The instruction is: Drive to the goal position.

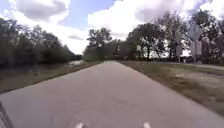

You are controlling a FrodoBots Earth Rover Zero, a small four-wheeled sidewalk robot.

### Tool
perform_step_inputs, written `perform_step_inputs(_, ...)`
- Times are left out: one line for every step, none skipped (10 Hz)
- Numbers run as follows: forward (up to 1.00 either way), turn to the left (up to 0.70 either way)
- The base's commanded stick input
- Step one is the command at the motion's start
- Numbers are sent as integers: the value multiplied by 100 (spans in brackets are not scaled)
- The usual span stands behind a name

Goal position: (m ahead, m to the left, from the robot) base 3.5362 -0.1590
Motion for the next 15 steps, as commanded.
perform_step_inputs(0, -45)
perform_step_inputs(0, -45)
perform_step_inputs(0, -45)
perform_step_inputs(0, -45)
perform_step_inputs(0, -45)
perform_step_inputs(0, -45)
perform_step_inputs(0, -45)
perform_step_inputs(0, -45)
perform_step_inputs(0, -45)
perform_step_inputs(0, -45)
perform_step_inputs(0, -45)
perform_step_inputs(0, -45)
perform_step_inputs(0, -45)
perform_step_inputs(0, -45)
perform_step_inputs(0, -45)
